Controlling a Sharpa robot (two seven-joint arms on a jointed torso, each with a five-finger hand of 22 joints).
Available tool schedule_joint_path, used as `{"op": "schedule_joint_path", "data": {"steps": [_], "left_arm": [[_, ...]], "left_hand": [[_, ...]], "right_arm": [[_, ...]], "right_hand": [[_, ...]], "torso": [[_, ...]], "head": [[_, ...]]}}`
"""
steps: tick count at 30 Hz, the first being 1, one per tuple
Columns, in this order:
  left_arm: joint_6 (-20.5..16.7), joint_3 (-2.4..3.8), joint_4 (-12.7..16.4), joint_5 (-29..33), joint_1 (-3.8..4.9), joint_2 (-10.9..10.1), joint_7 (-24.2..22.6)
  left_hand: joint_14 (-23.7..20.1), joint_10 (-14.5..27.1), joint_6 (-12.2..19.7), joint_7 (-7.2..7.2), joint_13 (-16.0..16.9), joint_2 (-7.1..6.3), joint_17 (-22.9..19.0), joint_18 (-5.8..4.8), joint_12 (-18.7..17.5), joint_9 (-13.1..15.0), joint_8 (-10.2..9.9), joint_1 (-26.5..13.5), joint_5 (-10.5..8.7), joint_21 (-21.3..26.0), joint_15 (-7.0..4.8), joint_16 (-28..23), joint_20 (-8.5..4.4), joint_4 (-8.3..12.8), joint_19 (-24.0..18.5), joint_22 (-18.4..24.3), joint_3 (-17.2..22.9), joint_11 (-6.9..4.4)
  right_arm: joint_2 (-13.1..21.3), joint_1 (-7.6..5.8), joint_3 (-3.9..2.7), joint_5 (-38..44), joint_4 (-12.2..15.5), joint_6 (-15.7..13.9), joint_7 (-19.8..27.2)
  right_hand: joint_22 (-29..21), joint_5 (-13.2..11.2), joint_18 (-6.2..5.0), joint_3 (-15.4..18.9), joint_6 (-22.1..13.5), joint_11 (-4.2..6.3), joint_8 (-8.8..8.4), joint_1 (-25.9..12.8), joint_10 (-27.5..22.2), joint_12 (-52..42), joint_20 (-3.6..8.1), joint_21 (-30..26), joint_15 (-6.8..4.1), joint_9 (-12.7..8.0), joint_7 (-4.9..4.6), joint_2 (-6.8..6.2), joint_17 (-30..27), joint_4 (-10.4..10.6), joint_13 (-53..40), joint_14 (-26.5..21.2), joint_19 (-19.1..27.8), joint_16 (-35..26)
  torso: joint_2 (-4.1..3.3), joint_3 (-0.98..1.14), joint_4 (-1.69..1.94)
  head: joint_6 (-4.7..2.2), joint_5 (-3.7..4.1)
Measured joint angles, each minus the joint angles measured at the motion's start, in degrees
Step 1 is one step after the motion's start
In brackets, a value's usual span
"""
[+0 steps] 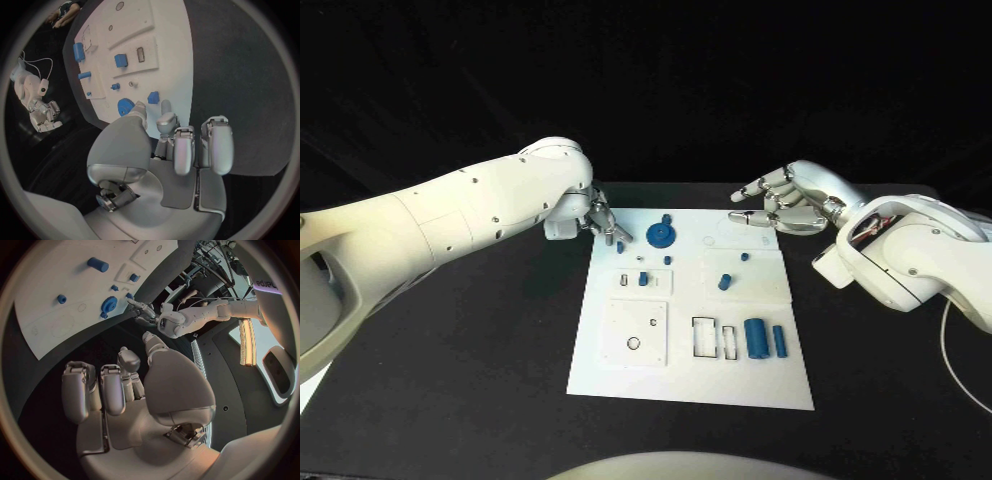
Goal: Assemble the parts on the task board
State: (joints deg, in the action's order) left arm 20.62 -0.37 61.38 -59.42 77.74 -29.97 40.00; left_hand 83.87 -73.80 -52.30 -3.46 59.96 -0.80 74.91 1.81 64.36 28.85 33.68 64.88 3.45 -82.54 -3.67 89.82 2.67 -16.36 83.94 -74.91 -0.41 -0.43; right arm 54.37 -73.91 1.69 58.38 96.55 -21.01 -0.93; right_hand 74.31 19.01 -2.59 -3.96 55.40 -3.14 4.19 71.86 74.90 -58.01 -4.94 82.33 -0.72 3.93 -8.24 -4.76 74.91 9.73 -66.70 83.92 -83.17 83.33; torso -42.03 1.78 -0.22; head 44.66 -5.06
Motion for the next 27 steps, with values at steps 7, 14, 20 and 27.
{"op": "schedule_joint_path", "data": {"steps": [7, 14, 20, 27], "left_arm": [[0.4, -0.01, -0.2, 0.3, -0.04, 0.1, 0.0], [0.4, -0.01, -0.2, 0.5, -0.05, 0.1, 0.0], [0.4, -0.01, -0.3, 0.8, -0.06, 0.2, 0.0], [0.6, -0.01, -0.6, 1.3, -0.06, 0.3, 0.0]], "left_hand": [[0.0, -0.2, -0.2, 0.21, 0.0, 0.85, 0.0, 0.0, 0.0, 0.1, 0.6, 0.7, 0.0, 0.0, 0.0, 0.0, 0.0, 0.1, 0.0, 0.0, -0.4, -0.2], [0.2, -0.4, -0.5, 0.52, 0.0, 2.53, 0.0, 0.0, 0.2, 0.7, 1.5, 2.4, 0.0, 0.0, -0.21, 0.0, -0.21, 0.4, 0.2, 0.0, -0.7, -0.4], [0.2, -0.4, -0.5, 0.52, 0.1, 2.46, 0.0, 0.0, 0.2, 0.8, 1.5, 3.0, 0.0, 0.0, -0.21, 0.0, -0.21, 0.4, 0.2, 0.0, -0.7, -0.4], [0.2, -0.6, -0.5, 0.52, 0.1, 2.46, 0.0, 0.0, 0.4, 0.9, 1.8, 3.0, 0.0, 0.0, -0.21, 0.0, -0.21, 0.6, 0.2, 0.0, -0.8, -0.6]], "right_arm": [[0.0, 0.0, 0.0, 0.0, 0.0, 0.0, 0.0], [0.0, 0.0, 0.0, 0.0, 0.0, 0.0, 0.0], [-0.1, 0.0, 0.0, 0.0, 0.0, 0.0, 0.0], [-0.2, 0.02, 0.0, 0.0, 0.0, 0.1, 0.0]], "right_hand": [[0.0, 0.2, 0.01, 0.0, 0.0, 0.0, 0.0, 0.3, 0.0, 0.0, 0.0, 0.0, 0.0, 0.0, 0.0, 0.31, 0.0, 0.0, 0.0, 0.0, 0.0, 0.0], [0.0, 0.2, 0.01, 0.0, 0.0, 0.0, 0.0, 0.3, 0.0, 0.0, 0.0, 0.0, 0.0, 0.0, 0.0, 0.31, 0.0, 0.0, 0.0, 0.0, 0.0, 0.0], [0.0, 0.3, 0.0, 0.0, 0.0, 0.0, 0.0, 0.3, 0.0, 0.0, 0.0, 0.0, 0.0, 0.0, 0.0, 0.31, 0.0, 0.0, 0.0, 0.0, 0.0, 0.0], [-0.1, 0.4, 0.01, 0.2, 0.0, 0.0, 0.0, 0.3, 0.0, 0.0, 0.0, 0.0, 0.0, 0.0, 0.0, 0.31, 0.0, -0.2, 0.0, 0.0, 0.0, 0.0]], "torso": [[0.03, 0.0, 0.03], [0.03, 0.01, 0.01], [-0.01, 0.03, 0.0], [-0.01, 0.03, -0.03]], "head": [[-0.07, -0.14], [0.04, -0.21], [0.25, -0.21], [0.37, -0.2]]}}
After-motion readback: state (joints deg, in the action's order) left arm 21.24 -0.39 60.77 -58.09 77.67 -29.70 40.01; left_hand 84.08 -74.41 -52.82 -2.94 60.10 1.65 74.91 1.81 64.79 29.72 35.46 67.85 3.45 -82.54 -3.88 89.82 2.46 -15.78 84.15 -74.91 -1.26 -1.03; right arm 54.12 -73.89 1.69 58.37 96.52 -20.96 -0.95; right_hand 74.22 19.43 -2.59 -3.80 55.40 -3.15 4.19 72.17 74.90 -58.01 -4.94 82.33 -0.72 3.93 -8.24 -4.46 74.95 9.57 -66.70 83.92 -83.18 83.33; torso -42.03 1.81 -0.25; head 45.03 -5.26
